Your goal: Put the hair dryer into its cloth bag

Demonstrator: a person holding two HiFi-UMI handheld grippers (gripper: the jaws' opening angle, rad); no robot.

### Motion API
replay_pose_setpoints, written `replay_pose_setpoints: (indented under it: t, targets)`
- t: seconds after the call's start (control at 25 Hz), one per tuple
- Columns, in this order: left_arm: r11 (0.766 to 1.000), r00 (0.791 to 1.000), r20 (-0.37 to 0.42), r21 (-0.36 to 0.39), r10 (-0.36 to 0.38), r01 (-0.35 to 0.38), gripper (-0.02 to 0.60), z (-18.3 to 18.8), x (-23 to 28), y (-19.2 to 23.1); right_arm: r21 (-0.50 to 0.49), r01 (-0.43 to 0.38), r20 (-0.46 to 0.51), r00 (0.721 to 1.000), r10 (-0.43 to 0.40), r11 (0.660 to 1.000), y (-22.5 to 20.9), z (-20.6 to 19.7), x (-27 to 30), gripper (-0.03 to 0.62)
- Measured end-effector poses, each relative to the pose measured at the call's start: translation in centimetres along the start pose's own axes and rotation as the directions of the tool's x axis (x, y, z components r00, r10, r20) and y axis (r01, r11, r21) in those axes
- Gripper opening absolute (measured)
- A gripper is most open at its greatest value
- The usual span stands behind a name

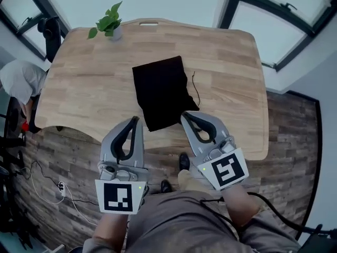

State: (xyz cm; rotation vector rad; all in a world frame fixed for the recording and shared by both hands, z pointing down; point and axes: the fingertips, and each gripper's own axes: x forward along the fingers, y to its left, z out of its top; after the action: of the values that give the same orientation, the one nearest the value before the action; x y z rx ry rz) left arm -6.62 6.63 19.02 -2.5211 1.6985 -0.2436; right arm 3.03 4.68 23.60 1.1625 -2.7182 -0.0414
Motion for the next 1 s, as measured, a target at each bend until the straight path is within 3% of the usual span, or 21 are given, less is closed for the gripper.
replay_pose_setpoints:
  t: [0.16, 0.4, 0.6, 1.0]
  targets:
    - [0.998, 0.996, 0.055, -0.020, 0.067, -0.067, 0.000, 2.5, -3.7, 0.7, -0.026, 0.038, 0.068, 0.997, -0.036, 0.999, 4.0, 4.4, -1.0, 0.023]
    - [0.995, 0.985, 0.139, -0.005, 0.099, -0.100, 0.000, 5.2, -9.0, 1.2, -0.062, 0.081, 0.111, 0.991, -0.074, 0.995, 9.0, 7.5, -2.9, 0.023]
    - [0.995, 0.982, 0.168, 0.015, 0.090, -0.094, 0.000, 5.9, -11.9, 0.7, -0.077, 0.092, 0.157, 0.984, -0.079, 0.993, 11.9, 9.1, -4.3, 0.023]
    - [0.997, 0.978, 0.199, 0.041, 0.061, -0.071, 0.000, 6.7, -14.0, -0.5, -0.088, 0.111, 0.152, 0.984, -0.096, 0.990, 13.6, 9.1, -6.1, 0.023]
